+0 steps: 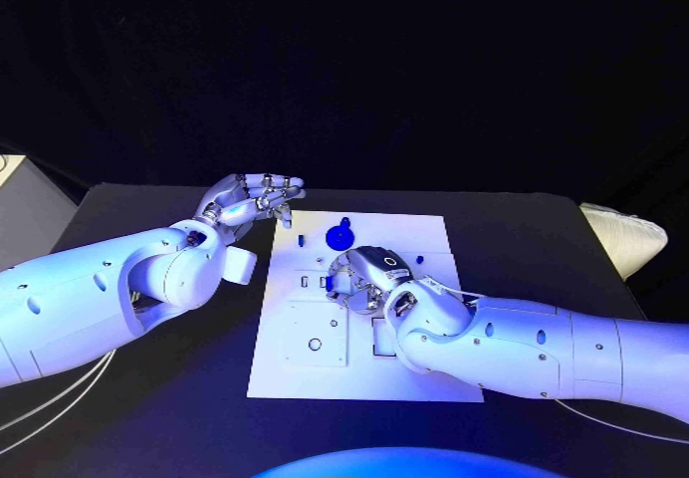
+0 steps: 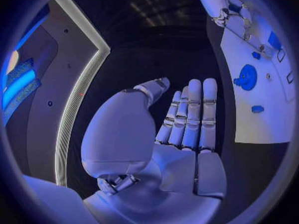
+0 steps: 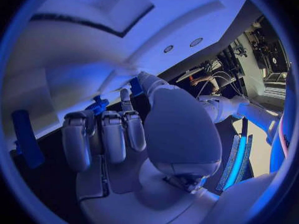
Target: Assemble the parts on the task board
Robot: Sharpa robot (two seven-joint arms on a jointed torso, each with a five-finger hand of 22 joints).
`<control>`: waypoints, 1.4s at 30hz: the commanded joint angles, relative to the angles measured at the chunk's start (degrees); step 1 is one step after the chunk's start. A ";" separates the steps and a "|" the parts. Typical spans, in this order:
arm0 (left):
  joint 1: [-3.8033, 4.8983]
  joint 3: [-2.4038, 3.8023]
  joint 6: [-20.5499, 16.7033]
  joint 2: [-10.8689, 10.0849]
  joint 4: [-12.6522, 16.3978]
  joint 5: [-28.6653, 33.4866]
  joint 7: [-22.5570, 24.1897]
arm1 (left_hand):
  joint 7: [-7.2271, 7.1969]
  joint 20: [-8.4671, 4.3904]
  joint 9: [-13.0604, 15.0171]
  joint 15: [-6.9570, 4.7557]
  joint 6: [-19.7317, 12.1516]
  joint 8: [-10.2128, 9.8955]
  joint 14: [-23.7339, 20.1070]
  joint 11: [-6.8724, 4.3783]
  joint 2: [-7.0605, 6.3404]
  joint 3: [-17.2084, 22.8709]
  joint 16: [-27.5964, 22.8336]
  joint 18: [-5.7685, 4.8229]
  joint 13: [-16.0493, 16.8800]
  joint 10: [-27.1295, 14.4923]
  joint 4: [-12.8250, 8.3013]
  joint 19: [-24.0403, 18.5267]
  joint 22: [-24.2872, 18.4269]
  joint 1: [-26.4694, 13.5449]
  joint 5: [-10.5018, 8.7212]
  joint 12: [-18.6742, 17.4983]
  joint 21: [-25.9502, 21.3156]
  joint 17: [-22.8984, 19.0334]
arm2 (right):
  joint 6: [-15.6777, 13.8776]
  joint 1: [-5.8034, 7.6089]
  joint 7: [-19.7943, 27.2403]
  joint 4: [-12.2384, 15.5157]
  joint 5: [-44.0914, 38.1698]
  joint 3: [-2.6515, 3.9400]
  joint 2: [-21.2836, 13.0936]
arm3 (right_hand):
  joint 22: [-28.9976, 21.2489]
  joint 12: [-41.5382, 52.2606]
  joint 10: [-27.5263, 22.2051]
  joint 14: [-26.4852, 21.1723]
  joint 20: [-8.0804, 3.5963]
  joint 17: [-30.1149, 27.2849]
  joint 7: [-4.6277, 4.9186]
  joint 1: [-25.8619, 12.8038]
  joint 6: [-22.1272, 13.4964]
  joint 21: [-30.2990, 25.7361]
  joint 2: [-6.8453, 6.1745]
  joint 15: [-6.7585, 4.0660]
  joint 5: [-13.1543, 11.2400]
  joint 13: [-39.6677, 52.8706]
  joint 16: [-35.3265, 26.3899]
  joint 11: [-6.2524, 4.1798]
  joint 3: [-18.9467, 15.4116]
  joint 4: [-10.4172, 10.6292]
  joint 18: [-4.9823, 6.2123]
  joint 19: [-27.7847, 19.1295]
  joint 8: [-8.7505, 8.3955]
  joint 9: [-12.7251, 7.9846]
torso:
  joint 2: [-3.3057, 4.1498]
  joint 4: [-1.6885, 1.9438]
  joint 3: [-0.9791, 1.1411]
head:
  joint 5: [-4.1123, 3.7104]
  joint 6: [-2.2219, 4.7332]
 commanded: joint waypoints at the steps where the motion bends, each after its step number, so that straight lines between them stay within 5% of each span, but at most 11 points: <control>1: 0.03 0.03 0.84 0.04 0.07 -0.17 0.31 | 0.03 0.14 0.05 -0.08 -0.42 0.18 -0.48 0.12 0.04 0.42 0.37 0.90 0.04 0.15 0.01 -0.38 0.10 -0.53 -0.34 0.22 0.40 -0.09 | -0.67 -0.05 0.41 0.20 -0.61 -0.02 -0.06 | 13.46 -0.17 2.25 5.04 0.30 10.85 -0.13 -0.67 -0.43 -0.26 -0.12 0.45 -0.04 11.50 -0.33 0.46 -0.24 0.04 -0.70 4.94 -0.34 -0.08 | 0.02 -0.01 0.01 | 0.03 -0.01; 13: 0.03 0.02 0.73 0.02 -0.01 -0.42 0.11 | 0.03 0.15 0.07 -0.07 -0.53 0.20 -0.54 0.14 0.02 0.54 0.42 0.90 0.01 -0.04 -0.06 -0.50 0.13 -0.56 -0.35 0.24 0.54 -0.15 | -1.19 -0.05 0.69 1.02 -0.70 -0.02 -0.59 | 13.49 -0.09 2.33 5.02 0.34 10.77 -0.30 -0.41 0.21 -0.24 0.10 0.39 0.10 11.56 -0.36 0.35 -1.70 0.37 -0.71 4.96 0.07 0.04 | -0.02 0.04 -0.03 | 0.02 0.00; 19: 0.03 0.01 0.84 0.00 -0.38 -3.16 -3.13 | -0.31 0.11 0.18 -0.32 -0.69 0.44 -0.04 -0.32 -0.32 -0.05 0.96 0.94 0.68 1.86 0.54 -0.56 0.16 -1.84 -0.57 1.99 0.91 -0.17 | -2.57 0.06 1.65 3.10 -0.43 0.03 -2.29 | 13.27 -0.73 1.69 5.00 0.77 10.68 0.49 1.18 -2.45 -0.60 0.85 1.01 -0.11 11.04 -0.40 1.05 -8.49 2.54 -0.62 4.81 -1.58 -0.65 | -0.24 -0.10 -0.01 | 0.15 0.16; 21: 0.03 0.01 0.83 0.01 -0.67 -4.54 -5.28 | -0.99 -0.38 0.69 -1.00 0.33 1.69 1.74 -1.18 -0.21 -1.29 2.99 0.98 2.10 4.27 1.59 -0.01 0.19 -3.36 -0.60 5.03 1.41 0.64 | -3.37 0.34 2.80 4.24 0.14 0.13 -3.18 | 13.01 -1.30 1.11 4.97 1.13 10.61 1.00 2.14 -3.54 -0.99 1.42 1.37 -0.89 10.54 -0.43 1.47 -13.20 3.31 -0.52 4.63 -2.50 -0.99 | -0.34 -0.21 0.04 | 0.13 0.34; 24: 0.04 0.03 1.29 0.05 -1.25 -6.93 -9.10 | -1.92 -1.45 1.50 -2.21 0.48 3.67 4.90 -2.21 0.12 -3.80 7.63 0.46 6.24 5.65 3.27 3.63 2.93 -5.01 -0.44 11.96 4.16 2.95 | -4.46 1.04 5.79 5.70 2.26 0.28 -4.39 | 12.40 -1.59 0.83 4.93 1.25 10.47 1.10 2.32 -3.75 -1.84 1.63 1.45 -1.25 10.28 -0.48 1.61 -14.48 3.41 -0.30 4.21 -2.75 -1.08 | -0.61 -0.40 0.15 | 0.08 0.38; 26: 0.05 0.04 1.63 0.09 -1.63 -9.03 -11.69 | -2.31 -1.87 2.29 -2.59 1.59 5.51 8.69 -3.03 0.40 -5.34 12.03 -0.13 9.42 6.47 4.79 6.46 6.10 -6.44 -0.44 17.05 6.31 8.73 | -4.89 1.58 8.44 6.52 4.15 0.40 -5.17 | 12.03 -1.73 0.68 4.91 1.30 10.38 1.12 2.97 -3.70 -2.35 2.00 1.48 -1.05 10.16 -0.52 1.63 -14.53 3.34 -0.17 3.96 -2.80 -1.09 | -0.82 -0.50 0.23 | 0.07 0.39; 28: 0.08 0.07 3.10 0.12 -2.14 -13.14 -15.89 | -3.64 -3.13 4.23 -3.87 1.98 8.87 19.01 -4.24 0.88 -7.13 22.78 -1.60 17.59 5.45 7.09 12.99 13.69 -7.44 -0.13 29.19 11.20 26.32 | -4.91 2.52 12.26 7.68 7.53 0.57 -6.37 | 11.26 -1.98 0.39 4.88 1.31 10.36 1.01 5.08 -3.08 -3.48 2.93 1.43 0.43 9.92 -0.55 1.53 -13.81 3.11 0.12 3.42 -2.63 -1.00 | -1.11 -0.58 0.29 | 0.19 0.35; 32: 0.39 0.13 6.57 0.35 -2.85 -20.98 -22.99 | -4.76 -4.03 8.56 -4.79 1.62 14.50 25.34 -5.41 1.60 -8.69 28.78 -3.16 27.18 1.48 11.38 19.19 21.82 -8.24 0.02 43.07 15.99 39.16 | -3.54 4.19 16.10 9.37 13.81 0.82 -8.49 | 10.16 -2.47 -0.15 4.74 1.20 9.89 0.85 7.07 -2.42 -5.08 3.23 1.29 2.66 9.49 -0.75 1.38 -12.71 2.87 0.51 2.67 -2.37 -0.88 | -1.62 -0.57 0.42 | 0.30 0.28; 35: 1.17 0.15 9.38 0.88 -3.34 -25.92 -28.29 | -5.48 -4.63 11.22 -5.41 1.65 17.41 27.75 -5.98 1.87 -8.97 30.61 -3.78 29.41 1.19 12.20 21.67 25.24 -7.80 0.38 46.62 17.83 44.11 | -1.95 5.74 17.55 10.22 20.38 0.98 -10.30 | 9.75 -2.75 -0.48 4.68 1.04 9.72 0.69 8.55 -1.83 -5.71 3.59 1.12 4.18 9.23 -0.84 1.19 -11.28 2.52 0.65 2.40 -1.95 -0.73 | -2.02 -0.51 0.58 | 0.50 -0.01; 36: 1.34 0.16 10.04 1.00 -3.40 -26.80 -29.44 | -5.62 -4.74 11.87 -5.52 1.49 18.02 27.93 -6.08 2.01 -8.83 30.73 -3.84 29.80 1.03 12.20 21.89 25.54 -7.56 0.48 47.17 18.01 44.49 | -1.71 6.08 17.82 10.34 21.99 1.01 -10.70 | 9.25 -3.10 -0.85 4.57 0.93 9.29 0.64 9.50 -1.65 -6.46 3.51 1.01 6.18 8.94 -1.02 1.10 -10.02 2.26 0.83 2.06 -1.73 -0.69 | -2.13 -0.52 0.63 | 0.50 -0.10; 42: 2.92 0.16 15.89 2.64 -3.83 -33.17 -39.19 | -6.08 -5.07 14.21 -5.86 1.09 20.10 28.81 -6.48 2.35 -8.48 31.33 -4.06 32.86 1.96 12.22 22.64 26.61 -7.46 0.56 50.06 18.57 46.41 | -1.84 8.90 21.03 10.11 35.87 1.29 -13.74 | 7.02 -4.98 -2.67 4.02 0.75 7.26 0.47 9.06 -1.11 -9.76 2.94 0.83 8.14 7.28 -1.89 0.94 -7.60 2.79 1.59 0.59 -0.77 -0.44 | -2.68 -0.69 0.79 | 0.69 -0.45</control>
